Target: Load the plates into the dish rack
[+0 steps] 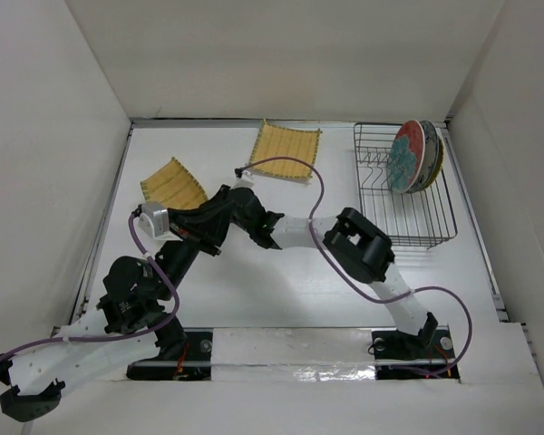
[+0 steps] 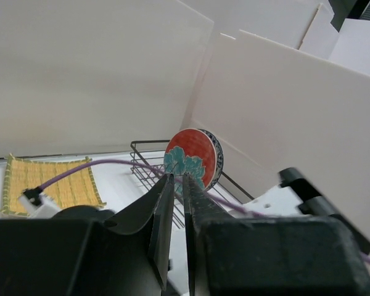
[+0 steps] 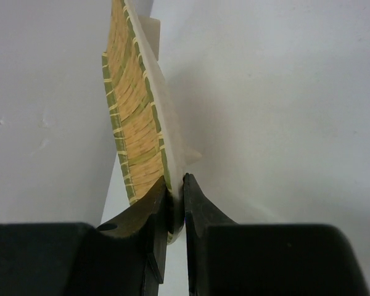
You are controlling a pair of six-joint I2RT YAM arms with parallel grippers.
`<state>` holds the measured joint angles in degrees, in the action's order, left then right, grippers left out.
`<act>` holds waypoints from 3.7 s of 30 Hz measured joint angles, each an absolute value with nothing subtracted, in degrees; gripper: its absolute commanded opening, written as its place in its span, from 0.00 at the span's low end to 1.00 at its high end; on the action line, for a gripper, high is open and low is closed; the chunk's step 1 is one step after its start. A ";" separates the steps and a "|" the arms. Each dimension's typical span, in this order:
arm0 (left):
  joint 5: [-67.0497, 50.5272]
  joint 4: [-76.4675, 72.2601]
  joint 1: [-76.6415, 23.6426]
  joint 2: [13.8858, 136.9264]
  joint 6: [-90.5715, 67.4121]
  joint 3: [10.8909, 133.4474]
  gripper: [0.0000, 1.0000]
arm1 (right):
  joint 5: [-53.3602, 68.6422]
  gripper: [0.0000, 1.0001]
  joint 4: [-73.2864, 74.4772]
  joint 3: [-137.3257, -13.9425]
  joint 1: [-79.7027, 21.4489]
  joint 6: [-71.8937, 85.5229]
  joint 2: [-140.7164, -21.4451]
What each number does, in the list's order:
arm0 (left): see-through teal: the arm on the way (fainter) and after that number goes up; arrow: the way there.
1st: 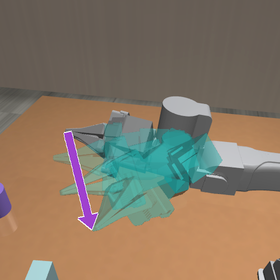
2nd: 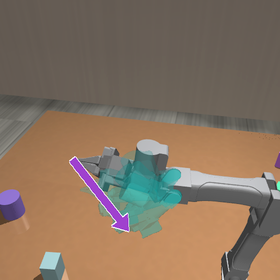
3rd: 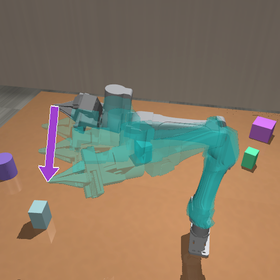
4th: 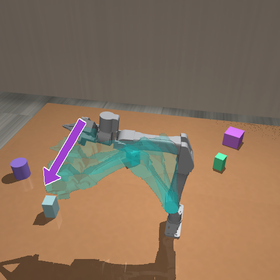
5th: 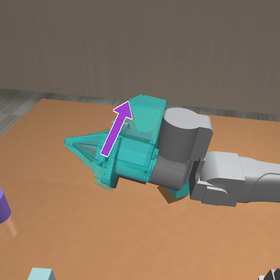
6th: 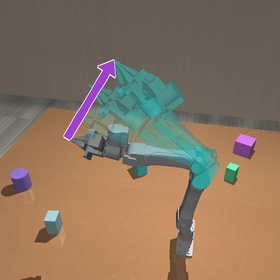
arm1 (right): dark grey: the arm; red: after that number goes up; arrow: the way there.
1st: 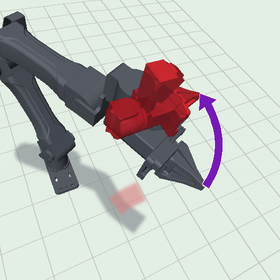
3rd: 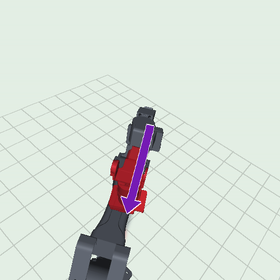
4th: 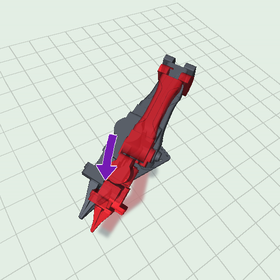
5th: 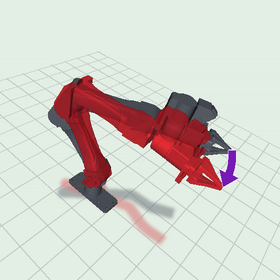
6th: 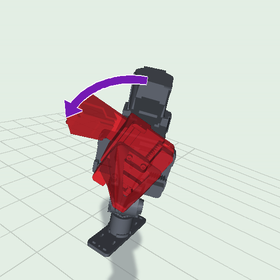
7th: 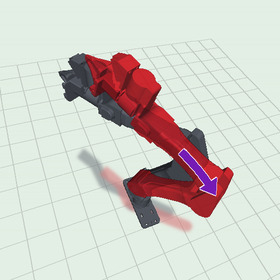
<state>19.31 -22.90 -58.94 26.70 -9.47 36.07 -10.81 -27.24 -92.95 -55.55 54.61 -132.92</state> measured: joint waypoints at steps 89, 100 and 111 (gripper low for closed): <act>17.72 -22.92 -58.94 28.42 -9.47 36.01 0.14 | -43.44 0.00 -7.94 -60.60 -15.25 -11.77 -89.84; 17.72 -22.92 -58.94 28.40 -9.50 36.01 0.14 | -43.66 0.35 -8.25 -60.16 -15.35 -4.25 -91.22; 18.06 -22.98 -58.94 29.28 -9.67 36.01 0.15 | -38.65 0.66 -6.42 -58.19 -15.51 5.61 -86.15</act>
<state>18.06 -22.98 -58.94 29.28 -9.67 36.01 -38.65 -6.42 -58.19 -15.51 5.61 -86.15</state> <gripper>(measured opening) 0.144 0.640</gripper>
